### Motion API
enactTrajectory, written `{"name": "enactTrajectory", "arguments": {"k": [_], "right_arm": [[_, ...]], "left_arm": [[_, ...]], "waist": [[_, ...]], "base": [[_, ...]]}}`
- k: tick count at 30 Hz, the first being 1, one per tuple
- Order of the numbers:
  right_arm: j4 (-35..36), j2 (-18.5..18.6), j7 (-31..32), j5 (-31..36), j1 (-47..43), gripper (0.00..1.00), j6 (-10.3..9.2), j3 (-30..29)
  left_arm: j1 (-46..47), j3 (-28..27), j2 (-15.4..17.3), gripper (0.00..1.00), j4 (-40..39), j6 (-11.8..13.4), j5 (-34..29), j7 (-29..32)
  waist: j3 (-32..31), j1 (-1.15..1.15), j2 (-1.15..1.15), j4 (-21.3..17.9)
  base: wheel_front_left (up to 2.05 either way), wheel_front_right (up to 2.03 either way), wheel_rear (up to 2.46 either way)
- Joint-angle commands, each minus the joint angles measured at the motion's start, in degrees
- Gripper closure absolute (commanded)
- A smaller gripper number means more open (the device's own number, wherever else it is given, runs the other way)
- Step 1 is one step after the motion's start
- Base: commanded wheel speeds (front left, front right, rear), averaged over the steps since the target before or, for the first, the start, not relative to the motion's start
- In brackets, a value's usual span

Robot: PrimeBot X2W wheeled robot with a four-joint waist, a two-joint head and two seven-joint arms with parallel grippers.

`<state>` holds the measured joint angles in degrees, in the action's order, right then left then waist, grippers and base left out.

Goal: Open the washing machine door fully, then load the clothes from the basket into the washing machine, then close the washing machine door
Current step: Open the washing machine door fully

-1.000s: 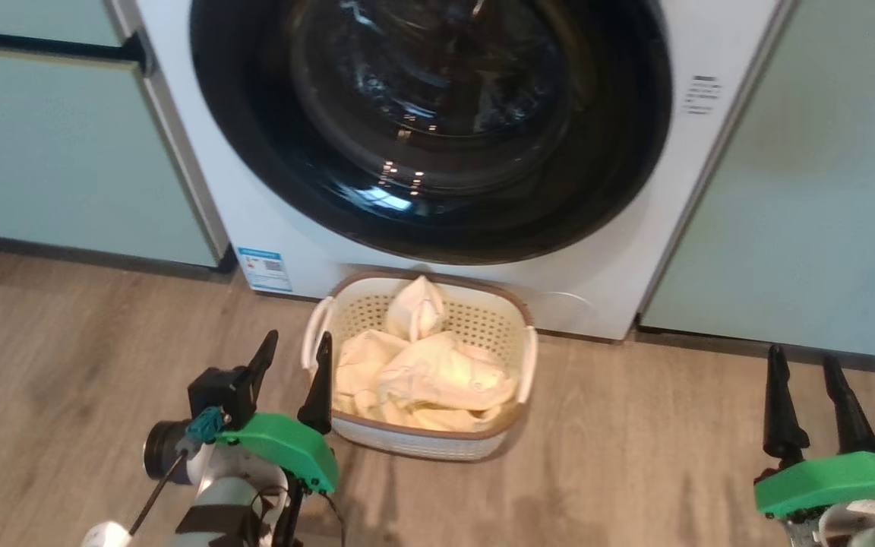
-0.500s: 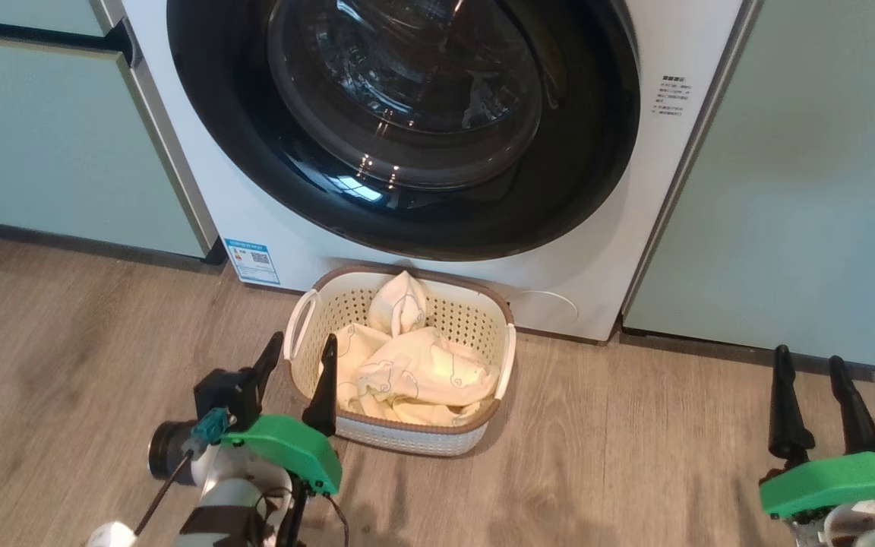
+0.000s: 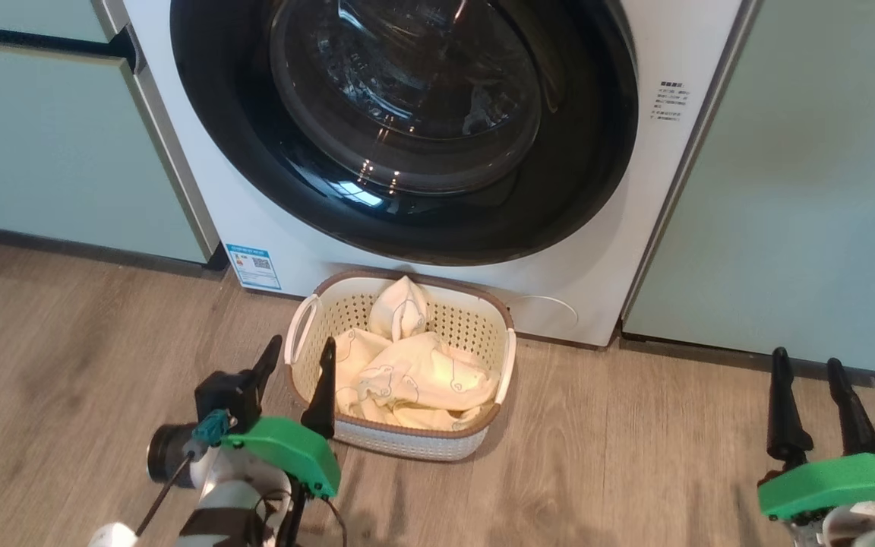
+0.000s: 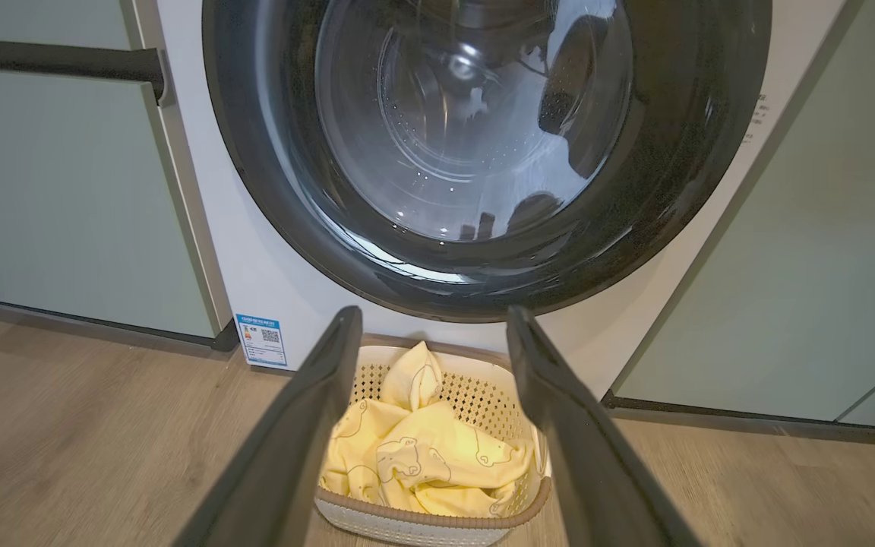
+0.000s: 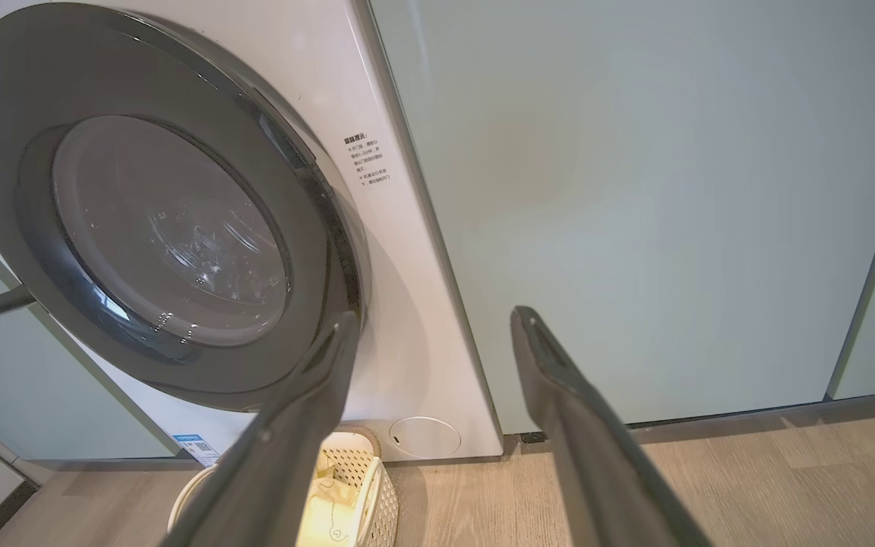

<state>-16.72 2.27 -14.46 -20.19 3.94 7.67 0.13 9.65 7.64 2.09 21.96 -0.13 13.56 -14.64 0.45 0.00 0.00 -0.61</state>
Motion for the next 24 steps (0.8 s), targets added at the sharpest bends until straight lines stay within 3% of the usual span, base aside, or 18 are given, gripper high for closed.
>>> {"name": "enactTrajectory", "arguments": {"k": [1,9,11,12,14,15,24], "right_arm": [[1.5,0.6,-0.5,-0.3,2.3,0.00,-0.19,1.4],[0.6,0.6,-0.5,-1.8,3.2,0.00,-0.19,2.6],[0.4,0.6,-0.5,-3.3,3.7,0.27,-0.19,3.0],[0.3,0.6,-0.5,-4.4,4.0,0.59,-0.19,3.2],[0.2,0.6,-0.5,-7.0,4.8,0.96,-0.19,3.7],[0.2,0.6,-0.5,-8.4,5.3,1.00,-0.19,3.9],[-2.1,1.1,-0.5,-27.5,11.8,1.00,-0.19,4.7]], "left_arm": [[3.0,-2.0,0.8,0.00,-1.3,0.4,-0.8,-0.4],[3.1,-1.8,0.8,0.00,-0.6,0.7,-0.6,-0.4],[3.1,-1.5,0.8,0.00,-0.6,0.8,-0.3,-0.4],[3.1,-1.5,0.8,0.00,-0.6,0.8,-0.2,-0.4],[3.2,-1.3,0.8,0.00,-0.6,0.8,0.0,-0.4],[3.2,-1.2,0.8,0.00,-0.7,0.8,0.2,-0.4],[3.8,-0.7,0.8,0.00,-1.1,0.9,1.3,-0.4]], "waist": [[-0.1,0.00,0.00,0.0],[-0.1,0.00,0.00,0.1],[-0.1,0.00,0.00,0.2],[0.0,0.00,0.00,0.2],[0.3,0.00,0.00,0.3],[0.4,0.00,0.00,0.4],[2.3,0.00,0.00,1.4]], "base": [[0.00,0.00,0.00],[0.00,0.00,0.00],[0.00,0.00,0.00],[0.00,0.00,0.00],[0.00,0.00,0.00],[0.00,0.00,0.00],[0.00,0.00,0.00]]}}
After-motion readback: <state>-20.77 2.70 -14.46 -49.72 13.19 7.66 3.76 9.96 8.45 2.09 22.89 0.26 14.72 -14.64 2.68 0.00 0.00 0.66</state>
